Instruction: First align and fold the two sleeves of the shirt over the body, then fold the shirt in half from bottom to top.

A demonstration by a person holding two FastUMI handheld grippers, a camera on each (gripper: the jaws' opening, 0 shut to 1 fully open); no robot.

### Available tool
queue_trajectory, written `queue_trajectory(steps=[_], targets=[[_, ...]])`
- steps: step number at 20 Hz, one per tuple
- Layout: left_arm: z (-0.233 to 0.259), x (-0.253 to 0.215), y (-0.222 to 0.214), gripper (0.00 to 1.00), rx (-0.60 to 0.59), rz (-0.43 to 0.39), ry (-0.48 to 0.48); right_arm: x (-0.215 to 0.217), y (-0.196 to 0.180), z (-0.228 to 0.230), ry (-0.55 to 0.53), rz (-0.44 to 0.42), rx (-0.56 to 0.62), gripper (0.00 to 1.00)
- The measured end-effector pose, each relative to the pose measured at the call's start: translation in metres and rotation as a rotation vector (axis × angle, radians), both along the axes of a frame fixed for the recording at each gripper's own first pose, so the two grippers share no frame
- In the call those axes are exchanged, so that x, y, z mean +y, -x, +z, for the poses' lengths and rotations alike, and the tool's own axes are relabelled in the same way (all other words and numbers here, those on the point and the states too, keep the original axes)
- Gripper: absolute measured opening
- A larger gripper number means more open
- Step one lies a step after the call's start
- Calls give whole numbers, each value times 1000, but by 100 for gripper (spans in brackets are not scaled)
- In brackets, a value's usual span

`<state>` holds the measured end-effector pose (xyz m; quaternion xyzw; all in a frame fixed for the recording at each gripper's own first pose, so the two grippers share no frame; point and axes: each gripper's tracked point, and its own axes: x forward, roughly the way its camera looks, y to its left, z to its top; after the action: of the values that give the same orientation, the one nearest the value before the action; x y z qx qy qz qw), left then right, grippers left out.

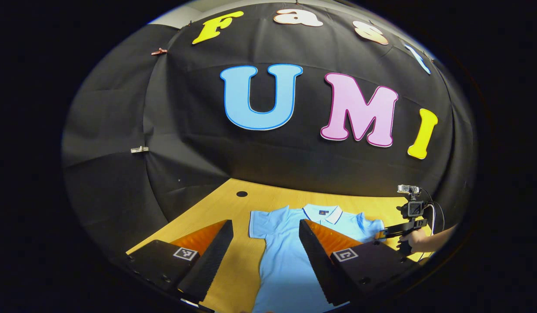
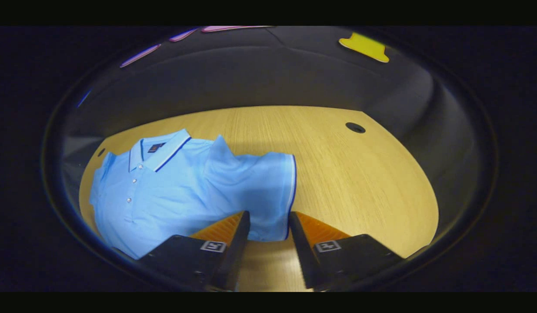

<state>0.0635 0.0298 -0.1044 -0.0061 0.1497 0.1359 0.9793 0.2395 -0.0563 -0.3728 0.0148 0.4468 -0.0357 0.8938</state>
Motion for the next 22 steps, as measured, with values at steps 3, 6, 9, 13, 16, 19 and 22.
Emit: queue_trajectory(steps=[3,6,9,13,16,19,22], targets=[[0,3,1,97,-1,12,3,5,-3,-1,-4,14,-6,14],[0,6,2,97,-2,23,3,15,-5,2,-43,28,-8,7],[-3,9,2,97,4,31,8,18,-7,-1,-48,37,-13,0],[-2,10,3,97,5,27,2,26,-14,19,43,130,-79,5],[-3,13,4,97,5,31,4,48,-26,41,118,237,-143,0],[-1,17,6,97,2,37,8,74,-38,58,157,311,-189,0],[-2,23,10,97,1,47,10,104,-40,65,180,383,-213,5]])
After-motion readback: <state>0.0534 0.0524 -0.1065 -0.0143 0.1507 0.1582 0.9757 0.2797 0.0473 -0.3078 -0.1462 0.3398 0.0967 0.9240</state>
